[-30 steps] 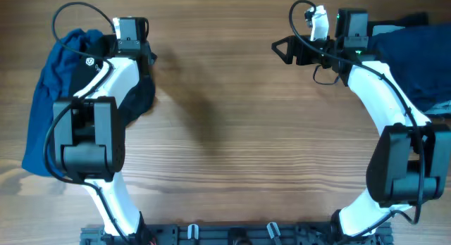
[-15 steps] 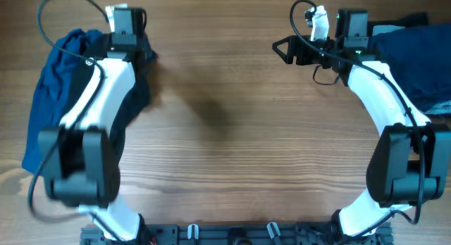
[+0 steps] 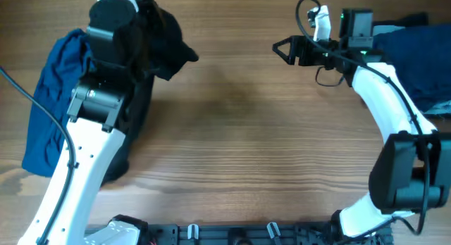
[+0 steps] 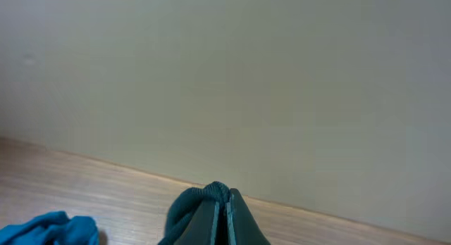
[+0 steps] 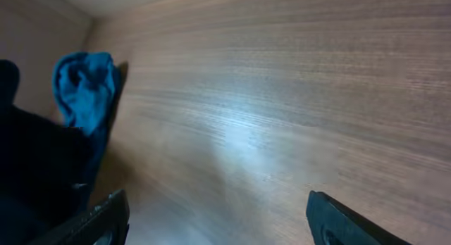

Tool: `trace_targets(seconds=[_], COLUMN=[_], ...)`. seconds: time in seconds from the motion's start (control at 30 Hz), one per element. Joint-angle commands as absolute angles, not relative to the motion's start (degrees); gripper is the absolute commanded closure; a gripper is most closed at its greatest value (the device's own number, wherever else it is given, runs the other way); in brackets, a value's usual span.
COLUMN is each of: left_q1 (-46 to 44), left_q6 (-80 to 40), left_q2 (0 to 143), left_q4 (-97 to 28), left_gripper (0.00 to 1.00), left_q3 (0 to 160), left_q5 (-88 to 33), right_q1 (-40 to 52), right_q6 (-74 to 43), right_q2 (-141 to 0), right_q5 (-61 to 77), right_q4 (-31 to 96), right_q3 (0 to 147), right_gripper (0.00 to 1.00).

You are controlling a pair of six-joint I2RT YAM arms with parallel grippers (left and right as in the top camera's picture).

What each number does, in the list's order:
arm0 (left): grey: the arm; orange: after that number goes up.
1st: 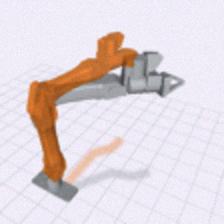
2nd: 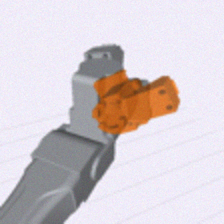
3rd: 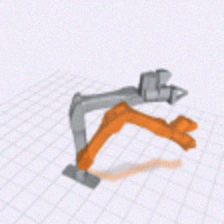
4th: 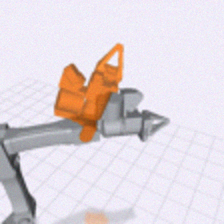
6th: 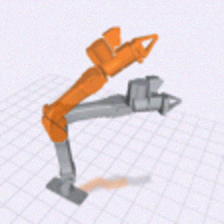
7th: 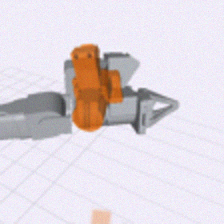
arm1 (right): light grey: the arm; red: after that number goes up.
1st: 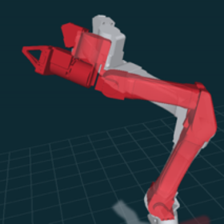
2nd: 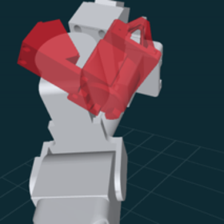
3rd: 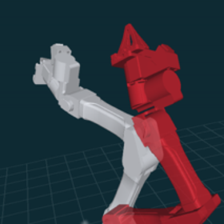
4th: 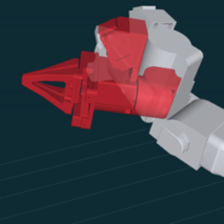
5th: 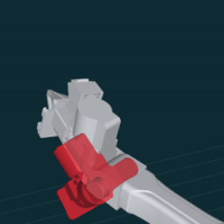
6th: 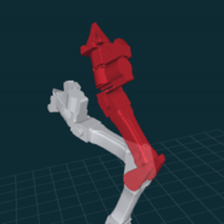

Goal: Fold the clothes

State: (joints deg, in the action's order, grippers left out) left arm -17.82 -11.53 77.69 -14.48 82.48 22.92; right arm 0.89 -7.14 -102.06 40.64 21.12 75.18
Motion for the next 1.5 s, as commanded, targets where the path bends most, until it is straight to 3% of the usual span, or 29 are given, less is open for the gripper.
trace_targets(seconds=[0.0, 0.2, 0.43, 0.93, 1.47], left_q1=[-19.1, -19.8, -19.8, -21.4, -21.4], left_q6=[-12.5, -13.2, -15.9, -16.2, -17.2], left_q2=[77.7, 77.7, 78.0, 78.1, 78.1], left_q4=[-13.7, -12.6, -12.5, -13.1, -14.4], left_gripper=[0.96, 0.96, 0.96, 0.96, 0.96], left_q3=[83.0, 83.0, 83.0, 83.0, 82.9], left_q5=[23.6, 23.6, 21.6, 20.0, 20.0], right_q1=[0.1, 0.7, 6.9, 21.9, 29.9], right_q6=[-7.3, -7.5, -7.7, -7.7, -10.7], right_q2=[-98.5, -98.0, -98.0, -98.0, -98.0], right_q5=[46.0, 58.4, 59.2, 50.5, 42.9], right_q4=[23.2, 23.6, 18.9, 1.4, -7.1], right_q3=[76.4, 76.4, 76.4, 76.4, 76.4], right_gripper=[0.19, 0.23, 0.25, 0.30, 0.36])
